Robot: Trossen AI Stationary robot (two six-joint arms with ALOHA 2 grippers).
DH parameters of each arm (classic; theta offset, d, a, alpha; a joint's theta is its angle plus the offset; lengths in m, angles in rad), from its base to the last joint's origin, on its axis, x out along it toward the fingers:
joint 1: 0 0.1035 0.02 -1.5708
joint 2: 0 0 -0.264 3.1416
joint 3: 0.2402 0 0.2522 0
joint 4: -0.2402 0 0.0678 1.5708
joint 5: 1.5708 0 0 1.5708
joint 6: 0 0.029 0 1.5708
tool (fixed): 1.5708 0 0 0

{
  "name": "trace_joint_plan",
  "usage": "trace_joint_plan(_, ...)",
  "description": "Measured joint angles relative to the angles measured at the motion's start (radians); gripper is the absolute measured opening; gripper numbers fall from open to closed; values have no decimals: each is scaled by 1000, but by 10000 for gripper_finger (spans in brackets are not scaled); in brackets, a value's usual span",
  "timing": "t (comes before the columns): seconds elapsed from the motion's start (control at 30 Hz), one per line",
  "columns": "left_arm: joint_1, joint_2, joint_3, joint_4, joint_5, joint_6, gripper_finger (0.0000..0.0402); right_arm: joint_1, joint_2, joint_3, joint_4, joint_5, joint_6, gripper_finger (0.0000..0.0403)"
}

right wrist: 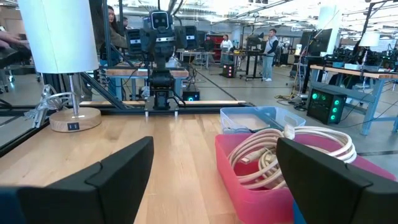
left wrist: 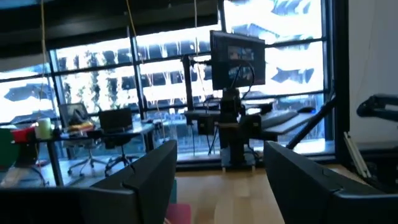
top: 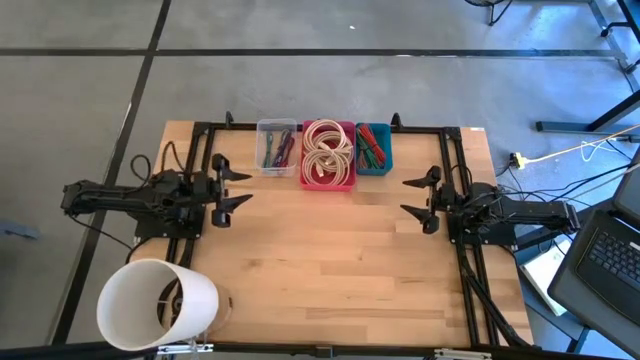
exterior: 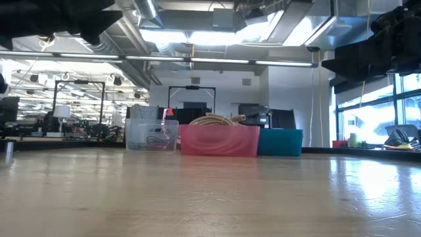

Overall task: Pick & Place USB Port
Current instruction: Return to Home Position

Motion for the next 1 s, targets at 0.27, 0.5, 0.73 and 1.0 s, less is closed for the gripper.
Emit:
trace_joint_plan(0.27, 0, -184, -122, 22, 1, -30, 235, 0, 0, 0, 0, 0, 0, 342)
trace_joint_plan(0.5, 1, -288, -148, -92, 17, -62, 231, 0, 0, 0, 0, 0, 0, 342)
trace_joint_plan(0.73, 26, -289, -148, -219, 19, -93, 235, 0, 0, 0, 0, 0, 0, 342)
trace_joint_plan(1.0, 76, -289, -148, -273, 18, -161, 231, 0, 0, 0, 0, 0, 0, 342)
